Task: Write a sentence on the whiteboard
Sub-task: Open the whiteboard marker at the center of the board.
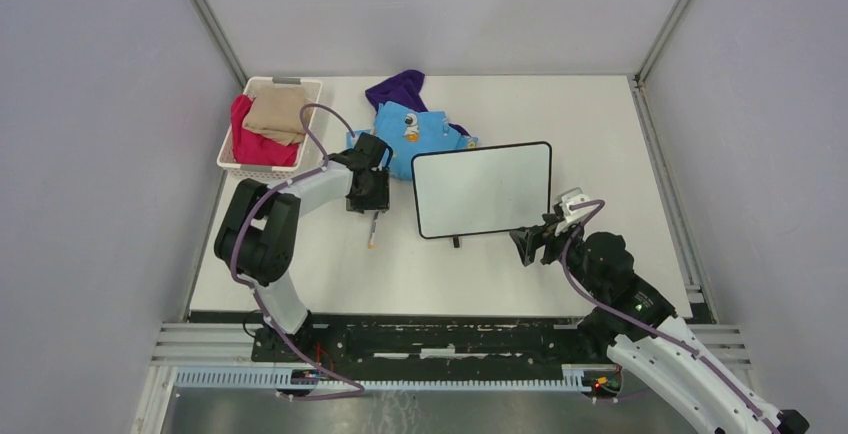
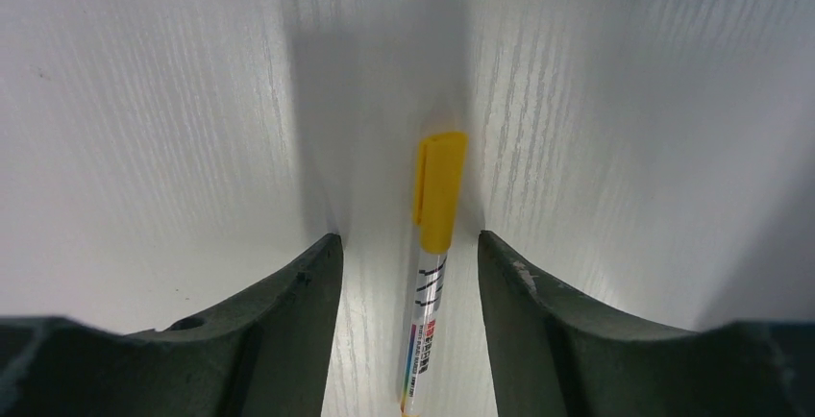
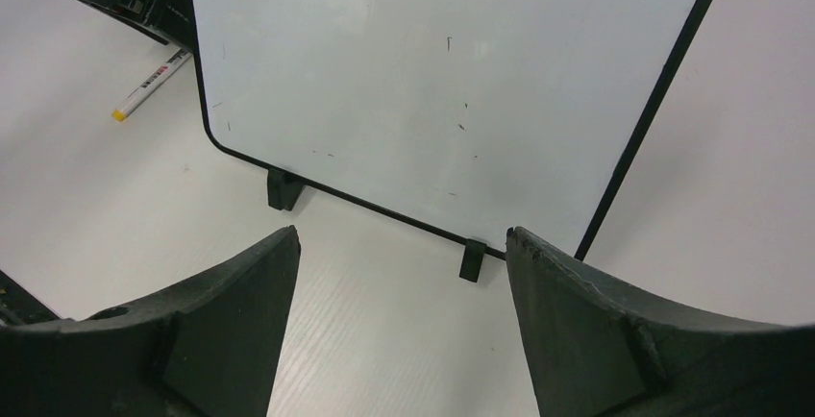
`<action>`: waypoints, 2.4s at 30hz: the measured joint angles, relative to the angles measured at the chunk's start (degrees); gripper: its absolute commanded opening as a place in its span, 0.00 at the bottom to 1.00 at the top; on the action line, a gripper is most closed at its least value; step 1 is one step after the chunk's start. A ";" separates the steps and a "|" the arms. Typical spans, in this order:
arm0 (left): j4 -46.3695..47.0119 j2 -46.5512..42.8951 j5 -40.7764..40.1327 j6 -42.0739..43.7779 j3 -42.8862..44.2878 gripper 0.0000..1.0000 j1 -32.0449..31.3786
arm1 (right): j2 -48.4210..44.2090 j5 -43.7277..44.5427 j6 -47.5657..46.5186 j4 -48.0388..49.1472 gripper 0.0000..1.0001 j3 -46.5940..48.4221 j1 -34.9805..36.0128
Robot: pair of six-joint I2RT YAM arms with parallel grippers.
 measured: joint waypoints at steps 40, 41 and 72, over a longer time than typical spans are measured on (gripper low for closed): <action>-1.97 -25.75 -4.96 -3.04 -3.61 0.02 1.29 | 3.74 -2.93 0.76 0.42 0.83 3.17 0.00; -1.57 -29.24 -4.52 -3.10 -3.34 0.02 1.31 | 3.98 -4.00 0.63 1.01 0.83 3.80 0.00; 50.16 -55.41 40.26 -23.54 -12.87 0.02 -2.08 | 39.06 -19.78 16.04 52.52 0.84 21.44 16.37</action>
